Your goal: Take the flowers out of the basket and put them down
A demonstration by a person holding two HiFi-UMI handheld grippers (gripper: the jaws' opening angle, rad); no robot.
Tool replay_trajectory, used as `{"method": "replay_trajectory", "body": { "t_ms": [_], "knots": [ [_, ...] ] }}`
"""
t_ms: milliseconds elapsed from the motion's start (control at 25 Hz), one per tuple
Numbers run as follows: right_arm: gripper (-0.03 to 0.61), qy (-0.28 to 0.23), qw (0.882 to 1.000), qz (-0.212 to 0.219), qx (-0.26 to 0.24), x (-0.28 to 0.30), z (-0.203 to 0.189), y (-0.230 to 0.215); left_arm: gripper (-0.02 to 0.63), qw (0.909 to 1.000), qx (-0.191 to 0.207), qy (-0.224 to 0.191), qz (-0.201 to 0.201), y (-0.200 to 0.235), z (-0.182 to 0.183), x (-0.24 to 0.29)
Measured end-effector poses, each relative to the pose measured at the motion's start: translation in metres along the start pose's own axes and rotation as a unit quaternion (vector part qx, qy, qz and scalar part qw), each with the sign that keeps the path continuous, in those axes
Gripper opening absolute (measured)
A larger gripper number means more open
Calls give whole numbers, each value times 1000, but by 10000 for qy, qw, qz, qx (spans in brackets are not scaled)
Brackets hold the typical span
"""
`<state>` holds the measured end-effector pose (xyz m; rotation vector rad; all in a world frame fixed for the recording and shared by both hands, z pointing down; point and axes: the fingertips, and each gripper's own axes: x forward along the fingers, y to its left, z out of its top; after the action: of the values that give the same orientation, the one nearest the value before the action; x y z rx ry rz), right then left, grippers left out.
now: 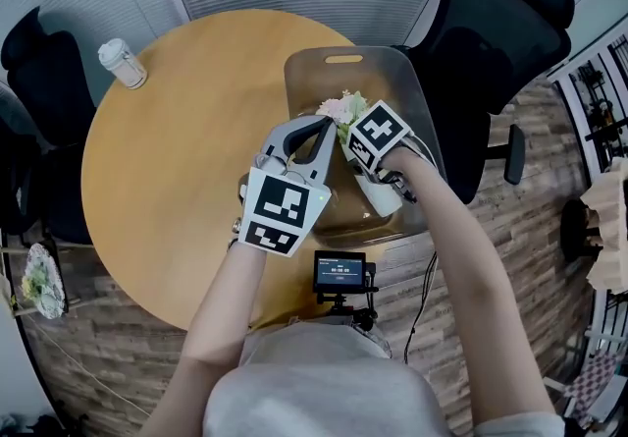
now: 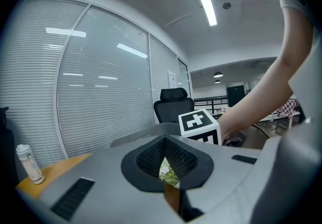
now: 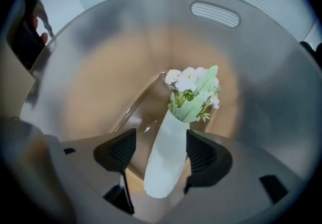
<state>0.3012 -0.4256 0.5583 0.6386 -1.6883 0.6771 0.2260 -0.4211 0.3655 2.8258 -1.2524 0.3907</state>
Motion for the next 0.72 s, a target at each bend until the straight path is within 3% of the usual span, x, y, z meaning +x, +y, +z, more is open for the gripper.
{"method": "replay_trajectory", "body": {
  "t_ms": [480, 720],
  "knots": [
    [322, 683, 9974, -140, 193, 52, -15, -18, 3, 9996, -259, 69, 110, 15, -9, 0],
    [322, 889, 9952, -86, 389, 67, -20, -23, 3, 9996, -205, 158, 134, 17, -12, 5]
  ]
}}
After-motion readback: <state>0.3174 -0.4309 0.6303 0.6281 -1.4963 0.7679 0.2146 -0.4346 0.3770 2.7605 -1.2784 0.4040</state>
